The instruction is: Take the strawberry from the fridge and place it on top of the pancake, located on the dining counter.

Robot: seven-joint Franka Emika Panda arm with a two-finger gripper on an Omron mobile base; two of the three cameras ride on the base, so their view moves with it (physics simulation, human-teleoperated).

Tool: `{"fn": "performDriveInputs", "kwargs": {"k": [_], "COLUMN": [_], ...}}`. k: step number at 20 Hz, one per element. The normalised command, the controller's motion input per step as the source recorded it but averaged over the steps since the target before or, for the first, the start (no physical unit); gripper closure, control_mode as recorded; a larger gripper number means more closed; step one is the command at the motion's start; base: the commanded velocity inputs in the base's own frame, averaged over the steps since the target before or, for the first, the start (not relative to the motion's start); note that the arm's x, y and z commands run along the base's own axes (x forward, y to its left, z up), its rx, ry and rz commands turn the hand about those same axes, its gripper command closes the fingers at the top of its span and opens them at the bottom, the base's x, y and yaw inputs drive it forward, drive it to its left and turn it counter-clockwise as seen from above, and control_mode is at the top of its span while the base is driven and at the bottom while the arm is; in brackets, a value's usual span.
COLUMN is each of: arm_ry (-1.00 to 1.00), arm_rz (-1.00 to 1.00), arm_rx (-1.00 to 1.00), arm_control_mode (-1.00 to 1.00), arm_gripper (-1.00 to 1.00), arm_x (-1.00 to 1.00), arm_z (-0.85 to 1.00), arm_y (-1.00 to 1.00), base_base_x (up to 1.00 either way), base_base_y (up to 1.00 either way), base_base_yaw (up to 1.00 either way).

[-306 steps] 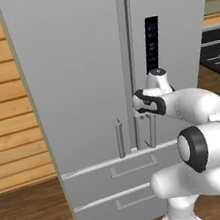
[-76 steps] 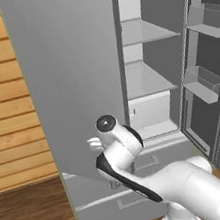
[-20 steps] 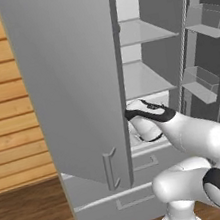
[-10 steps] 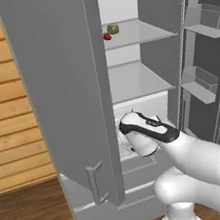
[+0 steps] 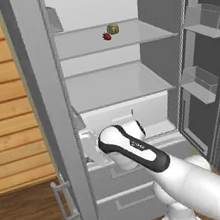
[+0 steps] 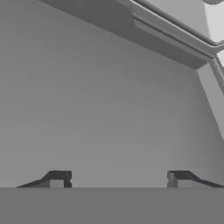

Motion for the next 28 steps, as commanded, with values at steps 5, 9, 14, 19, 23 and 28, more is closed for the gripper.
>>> {"fn": "performDriveInputs", "kwargs": {"k": [5,9,14,19,23,28], "arm_ry": [0.00,0.00,0.00,-0.04,-0.23,-0.22], "arm_rz": [0.01,0.00,0.01,0.02,0.00,0.00], "arm_rx": [0.00,0.00,-0.04,-0.04,-0.31,-0.48], "arm_control_mode": [-1.00,-1.00,-1.00,-1.00,-1.00,-1.00], "arm_gripper": [-1.00,-1.00,-1.00,-1.00,-1.00,-1.00], "arm_x": [-0.21,-0.09,-0.21,-0.18,-0.44,-0.49], "arm_z": [0.25,0.06,0.08,0.23,0.17,0.28], "arm_y": [0.99,0.93,-0.08,-0.88,-0.90,-0.87], "base_base_x": [0.00,0.00,0.00,0.00,0.00,0.00], "base_base_y": [0.00,0.00,0.00,0.00,0.00,0.00], "base_base_yaw": [0.00,0.00,0.00,0.00,0.00,0.00]}}
